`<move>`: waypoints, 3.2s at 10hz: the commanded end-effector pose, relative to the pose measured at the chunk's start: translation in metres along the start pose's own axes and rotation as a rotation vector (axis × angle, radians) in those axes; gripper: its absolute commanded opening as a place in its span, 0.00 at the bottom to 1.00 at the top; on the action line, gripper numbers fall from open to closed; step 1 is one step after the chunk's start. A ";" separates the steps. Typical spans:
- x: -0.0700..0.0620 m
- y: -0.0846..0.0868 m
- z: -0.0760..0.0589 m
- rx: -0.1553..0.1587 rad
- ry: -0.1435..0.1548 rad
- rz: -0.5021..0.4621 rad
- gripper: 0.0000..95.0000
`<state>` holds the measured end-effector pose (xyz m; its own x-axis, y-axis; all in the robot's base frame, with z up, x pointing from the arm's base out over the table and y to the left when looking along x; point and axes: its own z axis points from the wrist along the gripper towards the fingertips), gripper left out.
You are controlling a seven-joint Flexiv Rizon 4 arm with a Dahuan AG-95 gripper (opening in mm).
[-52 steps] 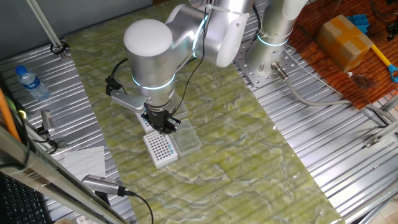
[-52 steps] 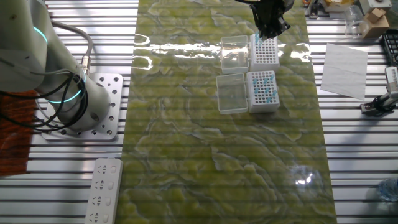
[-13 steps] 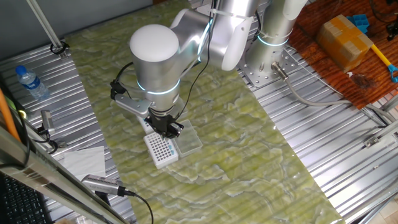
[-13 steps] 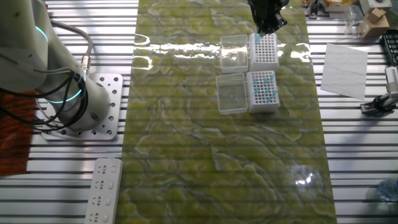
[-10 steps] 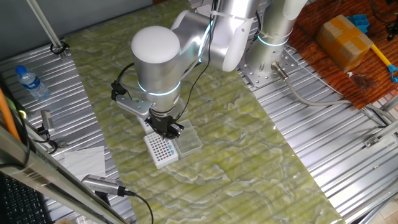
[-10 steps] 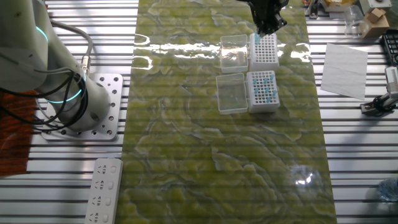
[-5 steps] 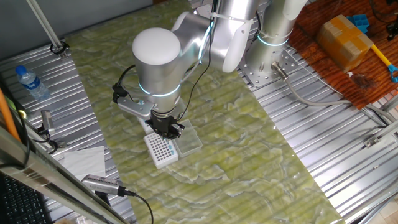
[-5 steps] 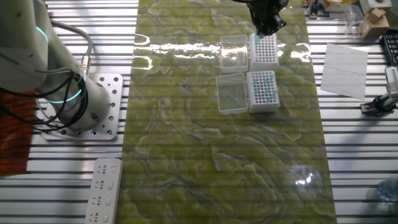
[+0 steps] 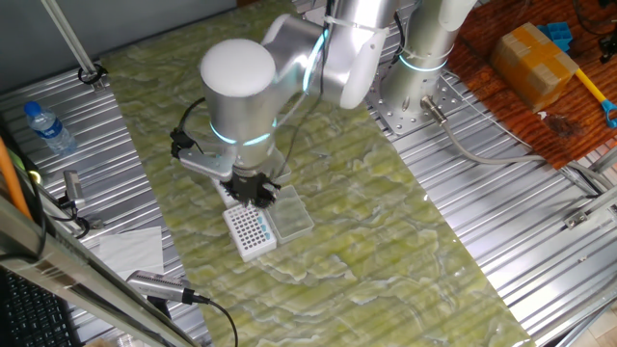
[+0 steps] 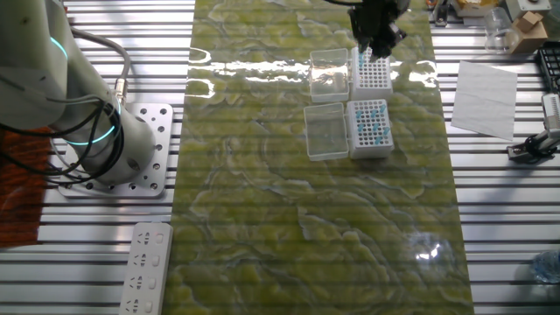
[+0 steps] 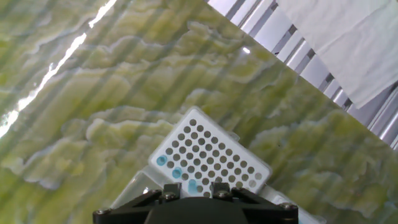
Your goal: Transfer all medium pipette tips from one holder to another
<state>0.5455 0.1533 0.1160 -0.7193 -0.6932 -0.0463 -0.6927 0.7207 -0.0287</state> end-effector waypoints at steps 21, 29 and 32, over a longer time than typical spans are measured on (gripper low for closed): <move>0.032 -0.080 0.031 -0.024 0.006 -0.259 0.40; 0.033 -0.081 0.036 -0.004 0.021 -0.279 0.40; 0.034 -0.081 0.041 0.000 0.016 -0.281 0.40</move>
<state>0.5812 0.0722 0.0741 -0.5000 -0.8658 -0.0208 -0.8650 0.5005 -0.0358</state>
